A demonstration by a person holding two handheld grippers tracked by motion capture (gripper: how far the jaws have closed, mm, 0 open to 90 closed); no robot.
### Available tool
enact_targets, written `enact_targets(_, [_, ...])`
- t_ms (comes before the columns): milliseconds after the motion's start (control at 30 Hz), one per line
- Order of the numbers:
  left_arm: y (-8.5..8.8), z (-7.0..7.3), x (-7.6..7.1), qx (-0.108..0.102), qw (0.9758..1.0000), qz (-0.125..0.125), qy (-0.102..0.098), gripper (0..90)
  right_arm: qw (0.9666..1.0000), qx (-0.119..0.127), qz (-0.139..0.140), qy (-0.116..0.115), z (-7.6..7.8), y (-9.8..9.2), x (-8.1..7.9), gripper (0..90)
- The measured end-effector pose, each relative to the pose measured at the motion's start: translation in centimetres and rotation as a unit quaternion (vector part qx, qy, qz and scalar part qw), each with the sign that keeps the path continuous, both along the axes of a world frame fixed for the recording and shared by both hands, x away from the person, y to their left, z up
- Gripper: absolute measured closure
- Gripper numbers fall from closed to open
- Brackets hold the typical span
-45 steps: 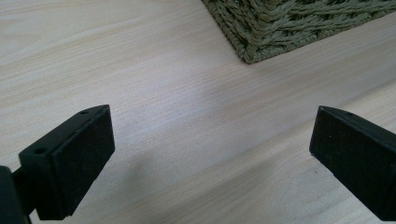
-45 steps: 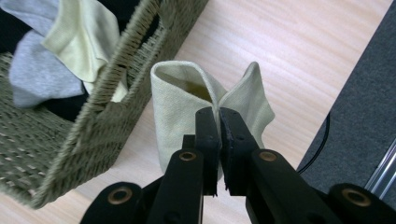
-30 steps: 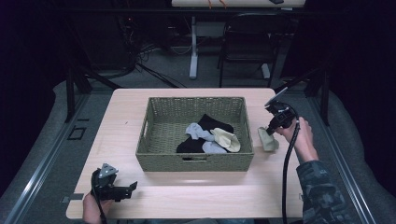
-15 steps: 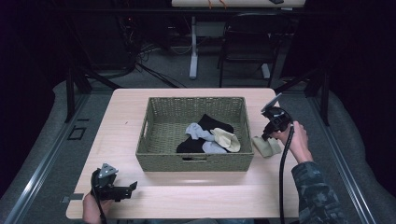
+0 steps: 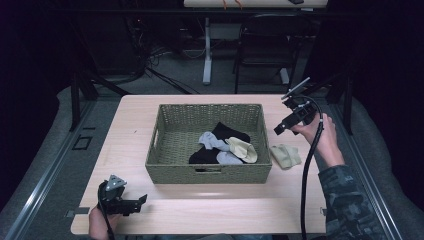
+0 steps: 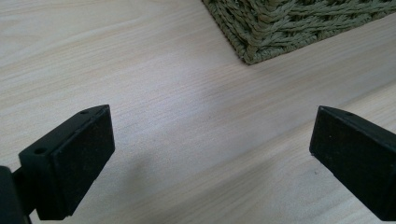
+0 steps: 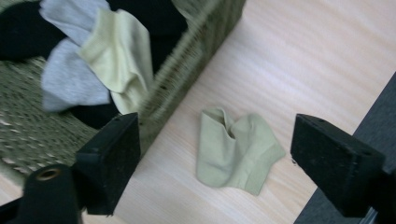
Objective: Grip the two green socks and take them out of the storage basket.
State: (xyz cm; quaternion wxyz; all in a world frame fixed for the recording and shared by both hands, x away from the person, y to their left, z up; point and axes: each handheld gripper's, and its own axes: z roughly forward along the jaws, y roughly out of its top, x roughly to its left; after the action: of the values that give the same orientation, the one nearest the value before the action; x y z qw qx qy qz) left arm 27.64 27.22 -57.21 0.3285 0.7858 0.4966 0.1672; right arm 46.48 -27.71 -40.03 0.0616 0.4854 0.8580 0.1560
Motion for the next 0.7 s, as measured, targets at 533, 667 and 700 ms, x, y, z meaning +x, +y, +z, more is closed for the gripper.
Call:
enact_targets(533, [0.0,0.0,0.0,-0.001,1.0,0.001,-0.002,0.0,0.9969,0.01,0.073,-0.028,3.6,7.1,0.3,5.6])
enact_targets(667, [0.0,0.0,0.0,-0.002,1.0,0.0,-0.002,0.0,0.9962,0.01,0.083,-0.025,3.1,8.6,0.7,3.3])
enact_targets(700, [0.0,0.0,0.0,-0.002,1.0,0.0,-0.002,0.0,0.996,0.008,0.086,-0.022,3.0,8.9,0.8,3.0])
